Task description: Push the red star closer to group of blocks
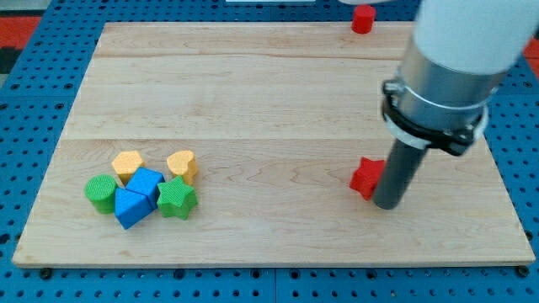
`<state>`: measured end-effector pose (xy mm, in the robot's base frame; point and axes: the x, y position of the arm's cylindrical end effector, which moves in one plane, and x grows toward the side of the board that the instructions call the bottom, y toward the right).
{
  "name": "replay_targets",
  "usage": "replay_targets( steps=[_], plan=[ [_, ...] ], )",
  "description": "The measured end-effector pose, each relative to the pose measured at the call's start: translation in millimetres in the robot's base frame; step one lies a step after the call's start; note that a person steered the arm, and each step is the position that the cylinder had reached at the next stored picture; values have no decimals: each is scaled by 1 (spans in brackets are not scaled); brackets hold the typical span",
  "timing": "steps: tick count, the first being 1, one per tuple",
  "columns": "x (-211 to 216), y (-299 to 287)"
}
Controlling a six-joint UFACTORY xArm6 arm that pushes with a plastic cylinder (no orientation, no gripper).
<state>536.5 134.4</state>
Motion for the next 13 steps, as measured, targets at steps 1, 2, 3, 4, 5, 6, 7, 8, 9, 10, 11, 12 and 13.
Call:
replay_targets(
  steps=[1, 2, 3, 4, 5, 6, 7, 8, 9, 10, 11, 12, 13],
  plan=[
    [-31, 29],
    [-33, -29],
    [-35, -105],
    [-59, -109],
    [-105, -93],
    [-114, -136],
    [-114, -195],
    [-107, -254],
    [-106, -262],
    [-100, -266],
    [-117, -256],
    [-128, -261],
    [-124, -324]
  ],
)
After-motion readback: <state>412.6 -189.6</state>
